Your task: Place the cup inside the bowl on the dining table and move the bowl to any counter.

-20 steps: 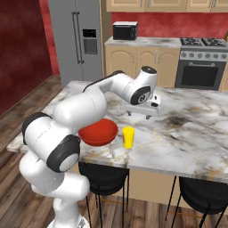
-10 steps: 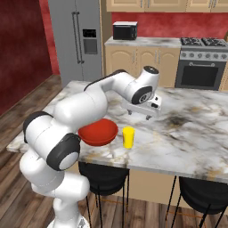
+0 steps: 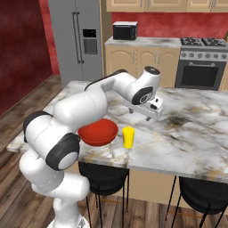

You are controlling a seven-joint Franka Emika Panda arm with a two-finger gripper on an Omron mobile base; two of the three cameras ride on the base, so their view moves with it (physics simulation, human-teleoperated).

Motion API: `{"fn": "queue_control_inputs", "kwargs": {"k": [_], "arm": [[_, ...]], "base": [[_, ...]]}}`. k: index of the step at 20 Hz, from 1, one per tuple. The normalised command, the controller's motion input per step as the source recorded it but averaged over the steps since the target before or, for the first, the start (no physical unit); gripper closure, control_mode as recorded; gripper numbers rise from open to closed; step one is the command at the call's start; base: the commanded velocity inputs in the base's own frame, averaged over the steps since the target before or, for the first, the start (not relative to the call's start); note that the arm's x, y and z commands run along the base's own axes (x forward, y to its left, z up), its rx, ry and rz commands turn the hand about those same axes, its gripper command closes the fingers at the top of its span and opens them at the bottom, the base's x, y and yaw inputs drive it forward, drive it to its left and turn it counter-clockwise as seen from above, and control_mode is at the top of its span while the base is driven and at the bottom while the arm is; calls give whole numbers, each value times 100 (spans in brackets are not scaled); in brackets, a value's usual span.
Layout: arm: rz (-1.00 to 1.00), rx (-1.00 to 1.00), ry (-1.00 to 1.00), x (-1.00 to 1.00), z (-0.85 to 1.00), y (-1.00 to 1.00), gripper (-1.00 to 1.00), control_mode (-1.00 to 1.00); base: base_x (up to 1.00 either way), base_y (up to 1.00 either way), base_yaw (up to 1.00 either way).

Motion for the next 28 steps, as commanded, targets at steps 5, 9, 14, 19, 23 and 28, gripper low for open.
{"fn": "queue_control_inputs", "kwargs": {"k": [5, 9, 14, 19, 23, 28], "arm": [[-11, -2, 12, 2, 0, 1, -100, -100], [-8, -3, 11, 8, -3, 7, -100, -100], [-7, -1, 3, 3, -15, 7, -100, -100], [-1, 0, 0, 1, -22, 0, -100, -100], [0, 0, 0, 1, -41, 9, -100, -100], [0, 0, 0, 6, -27, 16, -100, -100]], "base": [[0, 0, 0], [0, 0, 0], [0, 0, 0], [0, 0, 0], [0, 0, 0], [0, 0, 0]]}}
